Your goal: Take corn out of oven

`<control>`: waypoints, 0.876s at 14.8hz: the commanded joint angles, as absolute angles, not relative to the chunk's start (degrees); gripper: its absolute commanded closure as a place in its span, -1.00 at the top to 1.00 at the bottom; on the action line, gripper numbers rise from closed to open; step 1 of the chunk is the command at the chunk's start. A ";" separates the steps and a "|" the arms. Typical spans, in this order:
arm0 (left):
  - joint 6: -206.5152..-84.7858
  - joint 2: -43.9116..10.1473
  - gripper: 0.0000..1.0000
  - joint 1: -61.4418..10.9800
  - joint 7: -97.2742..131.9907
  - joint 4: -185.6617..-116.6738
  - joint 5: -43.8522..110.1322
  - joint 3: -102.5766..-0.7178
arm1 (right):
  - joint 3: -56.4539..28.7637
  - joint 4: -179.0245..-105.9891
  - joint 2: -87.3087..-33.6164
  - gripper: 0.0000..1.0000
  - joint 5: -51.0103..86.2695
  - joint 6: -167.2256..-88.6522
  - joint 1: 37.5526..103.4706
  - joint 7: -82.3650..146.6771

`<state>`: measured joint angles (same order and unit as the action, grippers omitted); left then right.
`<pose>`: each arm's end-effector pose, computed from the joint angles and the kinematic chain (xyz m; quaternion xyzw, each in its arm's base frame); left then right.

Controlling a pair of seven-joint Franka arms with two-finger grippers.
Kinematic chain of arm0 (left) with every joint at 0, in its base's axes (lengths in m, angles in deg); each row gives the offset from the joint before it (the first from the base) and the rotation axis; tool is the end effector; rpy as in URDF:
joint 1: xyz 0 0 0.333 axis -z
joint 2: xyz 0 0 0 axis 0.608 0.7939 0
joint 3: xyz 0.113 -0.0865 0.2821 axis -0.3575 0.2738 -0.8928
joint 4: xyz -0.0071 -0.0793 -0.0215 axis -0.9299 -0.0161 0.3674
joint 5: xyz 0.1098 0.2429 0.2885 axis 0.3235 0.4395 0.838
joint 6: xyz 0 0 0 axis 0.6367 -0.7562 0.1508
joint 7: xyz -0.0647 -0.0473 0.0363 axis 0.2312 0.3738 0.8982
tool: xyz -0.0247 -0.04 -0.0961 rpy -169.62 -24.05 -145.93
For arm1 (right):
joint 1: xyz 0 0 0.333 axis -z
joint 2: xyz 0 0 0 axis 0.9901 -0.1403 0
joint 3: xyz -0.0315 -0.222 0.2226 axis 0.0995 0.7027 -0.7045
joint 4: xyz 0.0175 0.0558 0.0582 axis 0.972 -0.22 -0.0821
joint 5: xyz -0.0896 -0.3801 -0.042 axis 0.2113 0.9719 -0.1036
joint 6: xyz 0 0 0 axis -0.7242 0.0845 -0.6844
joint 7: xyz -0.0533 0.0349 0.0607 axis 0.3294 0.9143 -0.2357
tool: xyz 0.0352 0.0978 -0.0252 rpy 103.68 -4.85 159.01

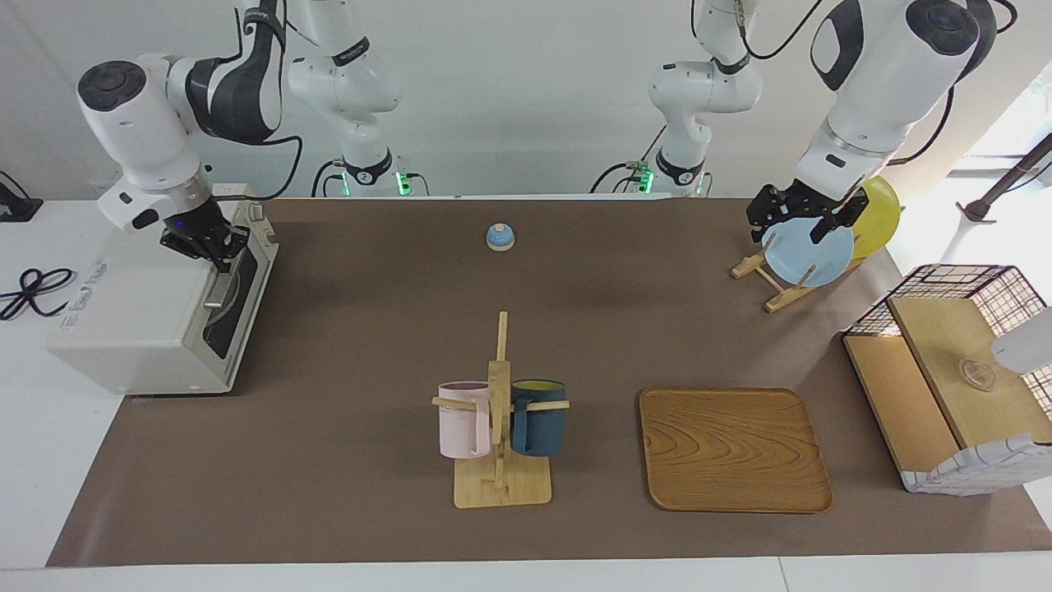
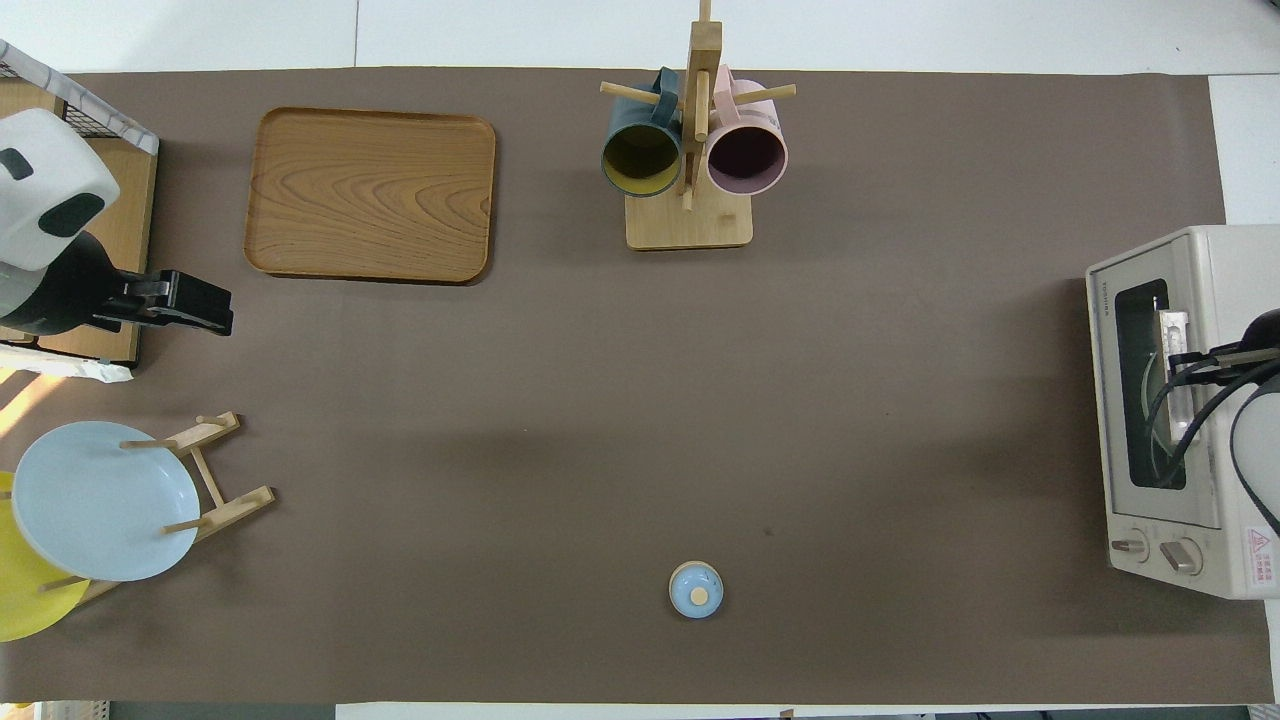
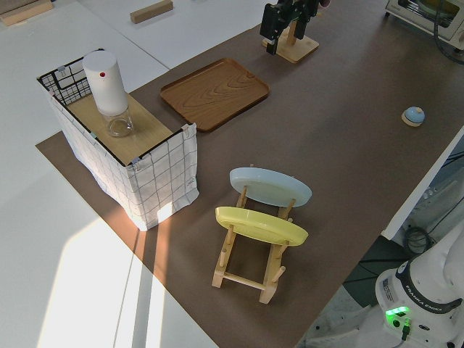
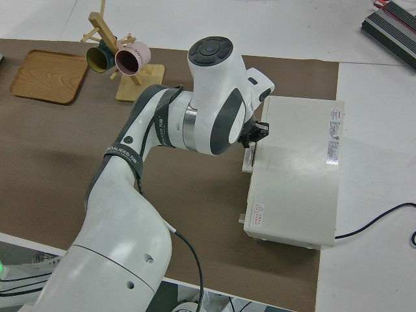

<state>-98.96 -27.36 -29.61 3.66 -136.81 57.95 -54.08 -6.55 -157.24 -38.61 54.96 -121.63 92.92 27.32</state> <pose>0.5452 -0.0815 0.5927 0.9980 -0.0581 -0.0233 0.0015 0.5087 -0.1077 0.4840 0.9978 0.0375 -0.0172 0.0523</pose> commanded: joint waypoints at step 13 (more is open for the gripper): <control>-99.11 -27.56 1.00 -30.06 3.32 -136.45 59.24 -53.71 | -6.82 -158.90 -41.69 -1.00 52.71 -125.83 91.96 28.20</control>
